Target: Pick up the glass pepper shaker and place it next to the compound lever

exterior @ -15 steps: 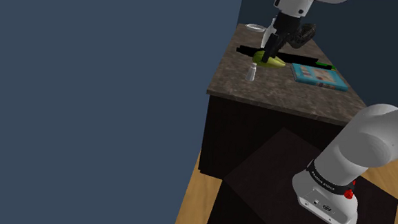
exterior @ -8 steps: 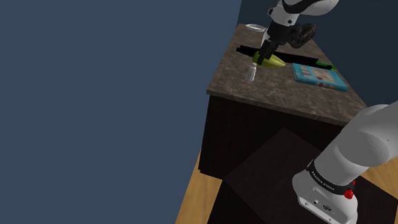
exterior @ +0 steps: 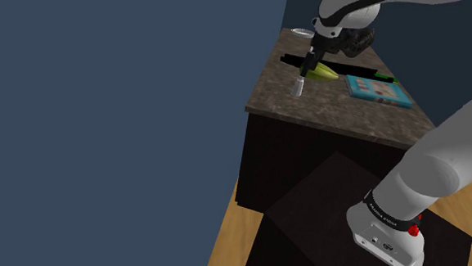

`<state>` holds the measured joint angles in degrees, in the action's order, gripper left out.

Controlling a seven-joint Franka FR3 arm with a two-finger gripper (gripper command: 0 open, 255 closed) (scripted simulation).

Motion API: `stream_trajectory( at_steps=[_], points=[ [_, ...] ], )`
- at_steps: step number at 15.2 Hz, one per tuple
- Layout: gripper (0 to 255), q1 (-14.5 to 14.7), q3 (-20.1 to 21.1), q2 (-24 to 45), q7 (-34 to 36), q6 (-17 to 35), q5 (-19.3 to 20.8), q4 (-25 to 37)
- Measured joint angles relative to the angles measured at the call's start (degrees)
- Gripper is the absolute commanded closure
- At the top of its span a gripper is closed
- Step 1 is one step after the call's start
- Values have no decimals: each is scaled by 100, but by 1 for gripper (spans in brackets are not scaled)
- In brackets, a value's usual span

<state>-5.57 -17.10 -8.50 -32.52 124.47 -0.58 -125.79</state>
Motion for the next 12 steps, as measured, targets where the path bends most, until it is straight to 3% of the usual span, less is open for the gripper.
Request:
stream_trajectory(
  at_steps=[8, 12],
  points=[
    [0, -246, -291, 1598, -844, 472, -555, 1214],
    [0, -489, -327, 2367, -1226, 471, -863, 2013]
  ],
)
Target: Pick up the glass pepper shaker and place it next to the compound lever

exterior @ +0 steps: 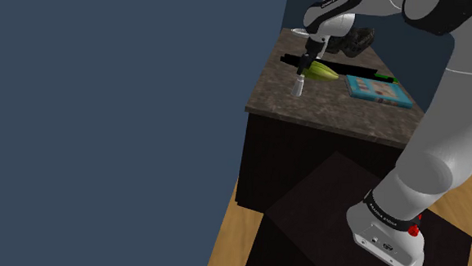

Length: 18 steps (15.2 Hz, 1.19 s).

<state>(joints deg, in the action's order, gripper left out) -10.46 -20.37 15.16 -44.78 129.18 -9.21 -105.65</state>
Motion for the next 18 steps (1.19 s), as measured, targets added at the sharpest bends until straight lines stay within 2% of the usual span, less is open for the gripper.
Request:
stream_trajectory(
  at_steps=[7, 14, 15, 18],
  points=[
    [0, -104, 73, 479, -175, 400, -226, 64],
    [0, -120, 93, 570, -199, 471, -267, 81],
    [255, -120, 93, 570, -199, 471, -267, 81],
    [255, -120, 93, 569, -199, 471, -268, 82]
  ],
)
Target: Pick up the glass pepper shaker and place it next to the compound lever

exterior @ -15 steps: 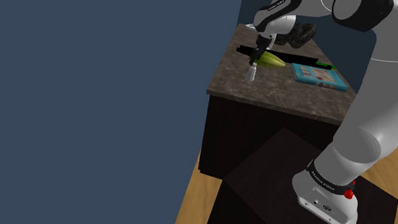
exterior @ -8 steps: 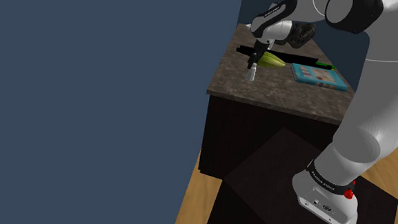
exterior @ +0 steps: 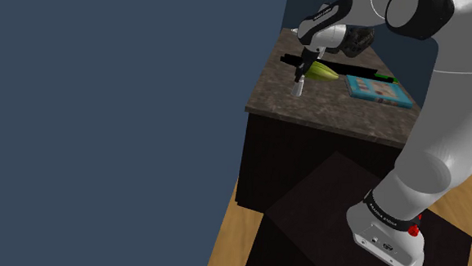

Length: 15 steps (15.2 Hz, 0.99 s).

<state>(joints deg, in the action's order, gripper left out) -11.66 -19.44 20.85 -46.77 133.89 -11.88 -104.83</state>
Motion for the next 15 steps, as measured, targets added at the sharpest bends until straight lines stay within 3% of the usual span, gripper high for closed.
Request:
stream_trajectory(
  at_steps=[7, 15],
  points=[
    [255, 0, 0, 1, 0, 0, 0, 1],
    [255, 34, -60, -221, 101, -447, 136, 241]
  ],
)
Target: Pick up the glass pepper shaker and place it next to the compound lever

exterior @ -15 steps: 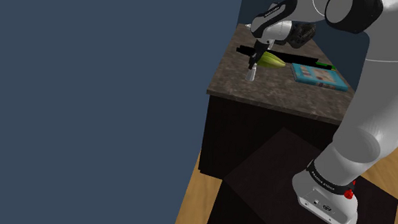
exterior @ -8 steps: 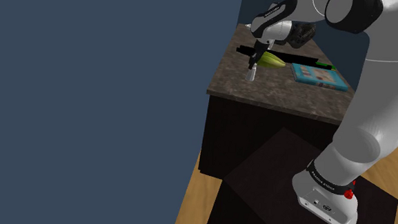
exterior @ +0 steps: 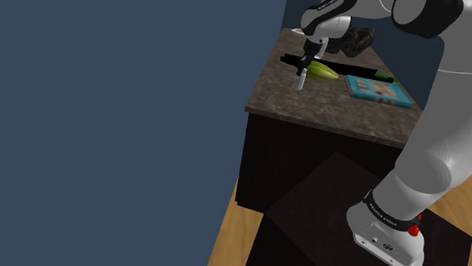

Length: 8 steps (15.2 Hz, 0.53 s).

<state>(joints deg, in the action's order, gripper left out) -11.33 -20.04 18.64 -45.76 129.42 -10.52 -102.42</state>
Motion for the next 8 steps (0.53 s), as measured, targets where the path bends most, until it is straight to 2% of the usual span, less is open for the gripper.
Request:
stream_trajectory(
  at_steps=[8],
  points=[
    [255, 25, -53, -232, 96, -528, 135, 313]
  ],
)
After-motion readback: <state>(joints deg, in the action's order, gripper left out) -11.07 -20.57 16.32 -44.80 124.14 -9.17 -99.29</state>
